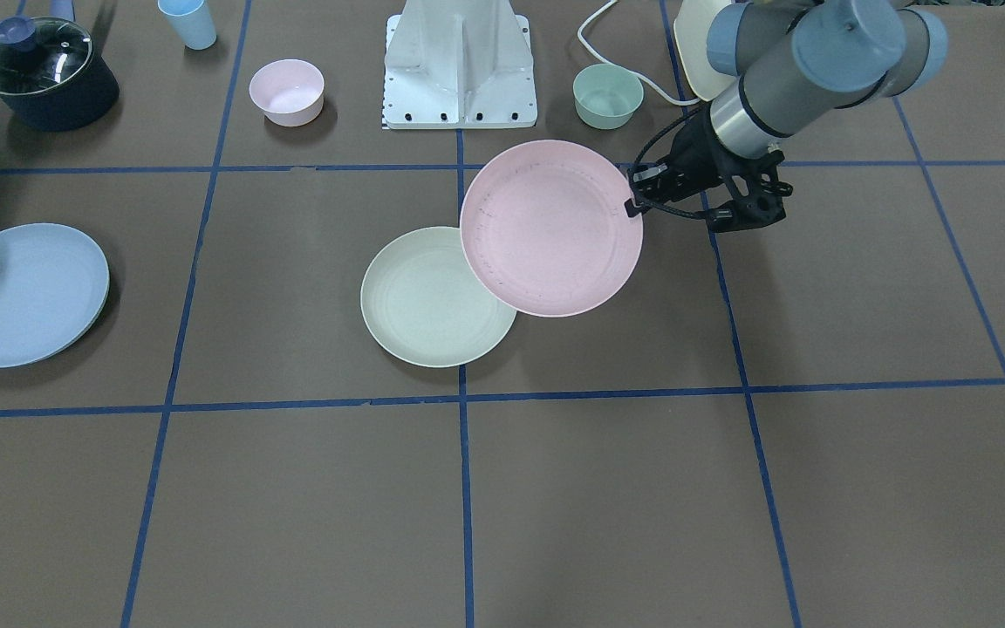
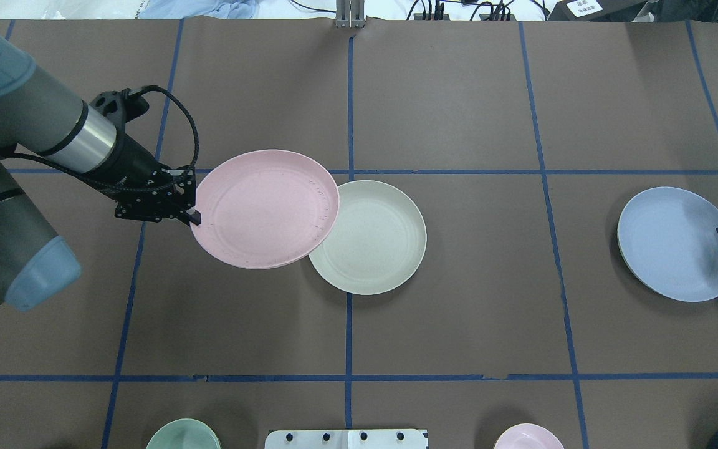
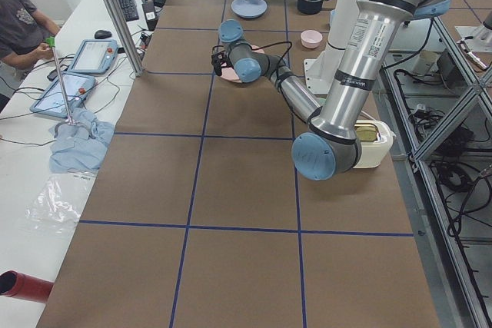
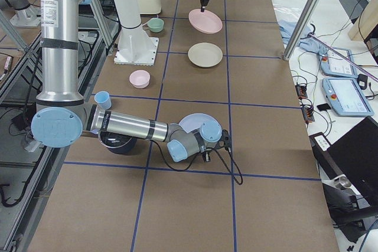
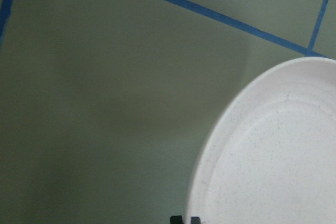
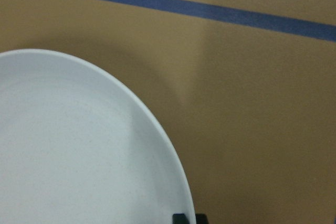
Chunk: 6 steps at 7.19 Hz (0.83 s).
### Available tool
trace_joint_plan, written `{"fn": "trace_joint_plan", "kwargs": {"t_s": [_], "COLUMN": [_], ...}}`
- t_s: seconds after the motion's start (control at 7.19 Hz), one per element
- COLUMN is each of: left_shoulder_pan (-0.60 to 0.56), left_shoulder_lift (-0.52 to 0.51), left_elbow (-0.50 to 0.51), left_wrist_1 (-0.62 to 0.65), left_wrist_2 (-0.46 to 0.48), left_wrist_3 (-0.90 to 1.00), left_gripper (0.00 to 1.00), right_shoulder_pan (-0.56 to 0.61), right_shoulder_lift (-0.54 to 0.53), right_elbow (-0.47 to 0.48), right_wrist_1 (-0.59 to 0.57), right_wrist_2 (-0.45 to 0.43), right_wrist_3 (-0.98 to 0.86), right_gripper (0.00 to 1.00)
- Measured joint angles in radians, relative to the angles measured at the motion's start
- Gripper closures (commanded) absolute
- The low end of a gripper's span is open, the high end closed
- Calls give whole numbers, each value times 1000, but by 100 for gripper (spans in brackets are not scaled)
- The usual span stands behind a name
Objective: Stack three plates with pink and blue
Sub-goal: 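Lower pink plate onto cream plate with left gripper while right gripper grips blue plate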
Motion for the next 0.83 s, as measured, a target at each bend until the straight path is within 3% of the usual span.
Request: {"fn": "trace_joint_plan", "kwargs": {"t_s": [0.28, 0.56, 0.83], "left_shoulder_pan": [99, 162, 206], "left_shoulder_lift": [-62, -94, -119], "left_elbow": [66, 196, 252], "left_wrist_1": [-92, -332, -415], "left_wrist_2": [100, 185, 290], "left_wrist_3": [-125, -280, -328], "left_gripper": [100, 100, 100], "right_shoulder_pan": [13, 42, 61], "right_shoulder_lift": [5, 20, 31], "right_elbow": [20, 28, 53], "right_wrist_1": [2, 2, 2], "right_wrist_2": [54, 110, 160], "right_wrist_3": [0, 3, 57], "right_gripper": [100, 100, 100]}}
